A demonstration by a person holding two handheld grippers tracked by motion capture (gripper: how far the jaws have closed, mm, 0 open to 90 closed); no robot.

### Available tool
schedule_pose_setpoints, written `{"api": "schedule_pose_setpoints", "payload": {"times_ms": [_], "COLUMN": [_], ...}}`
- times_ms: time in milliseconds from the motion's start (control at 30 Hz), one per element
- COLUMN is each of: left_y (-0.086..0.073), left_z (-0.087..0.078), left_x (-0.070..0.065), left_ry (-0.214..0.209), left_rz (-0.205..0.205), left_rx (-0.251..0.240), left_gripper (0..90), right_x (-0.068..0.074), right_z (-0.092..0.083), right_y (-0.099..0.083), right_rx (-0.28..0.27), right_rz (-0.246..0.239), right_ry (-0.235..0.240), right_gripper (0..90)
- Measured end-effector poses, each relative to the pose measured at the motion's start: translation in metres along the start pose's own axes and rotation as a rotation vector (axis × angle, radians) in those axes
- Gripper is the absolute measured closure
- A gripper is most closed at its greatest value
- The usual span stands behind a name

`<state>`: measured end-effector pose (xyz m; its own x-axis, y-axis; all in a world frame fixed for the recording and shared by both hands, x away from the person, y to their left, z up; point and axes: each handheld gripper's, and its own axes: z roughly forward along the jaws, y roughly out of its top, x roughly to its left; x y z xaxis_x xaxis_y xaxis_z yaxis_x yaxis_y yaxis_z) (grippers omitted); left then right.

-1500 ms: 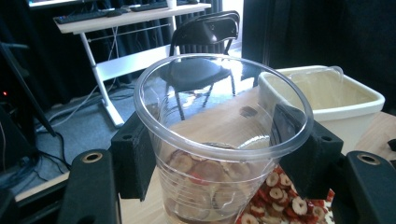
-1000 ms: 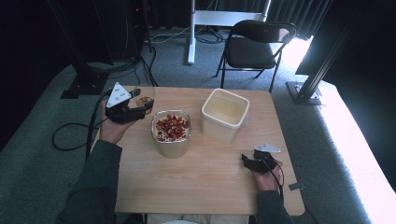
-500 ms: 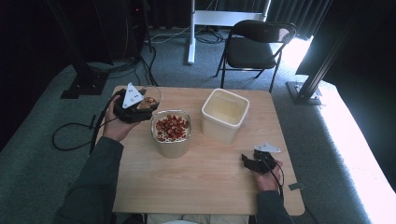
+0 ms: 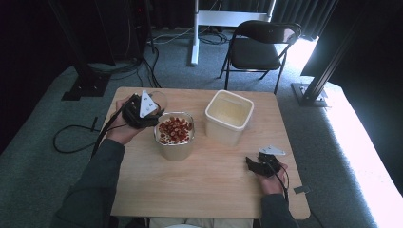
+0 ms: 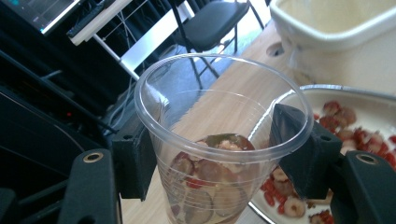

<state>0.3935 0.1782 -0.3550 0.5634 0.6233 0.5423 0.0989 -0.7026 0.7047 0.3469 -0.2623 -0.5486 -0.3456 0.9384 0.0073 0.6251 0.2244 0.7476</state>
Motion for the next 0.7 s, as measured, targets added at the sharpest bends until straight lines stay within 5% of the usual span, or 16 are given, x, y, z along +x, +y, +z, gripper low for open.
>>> {"api": "schedule_pose_setpoints", "payload": {"times_ms": [333,700], "left_y": [-0.001,0.003], "left_z": [0.009,0.009], "left_x": [-0.014,-0.014], "left_ry": [0.038,0.041], "left_rz": [0.150,0.190], "left_rx": [0.079,0.086], "left_gripper": [35.8,35.8], "right_x": [0.000,0.000], "right_z": [0.000,0.000], "right_y": [0.000,0.000], "right_rx": [0.000,0.000], "right_rz": [0.000,0.000], "right_ry": [0.000,0.000], "right_gripper": [35.1,35.1]}}
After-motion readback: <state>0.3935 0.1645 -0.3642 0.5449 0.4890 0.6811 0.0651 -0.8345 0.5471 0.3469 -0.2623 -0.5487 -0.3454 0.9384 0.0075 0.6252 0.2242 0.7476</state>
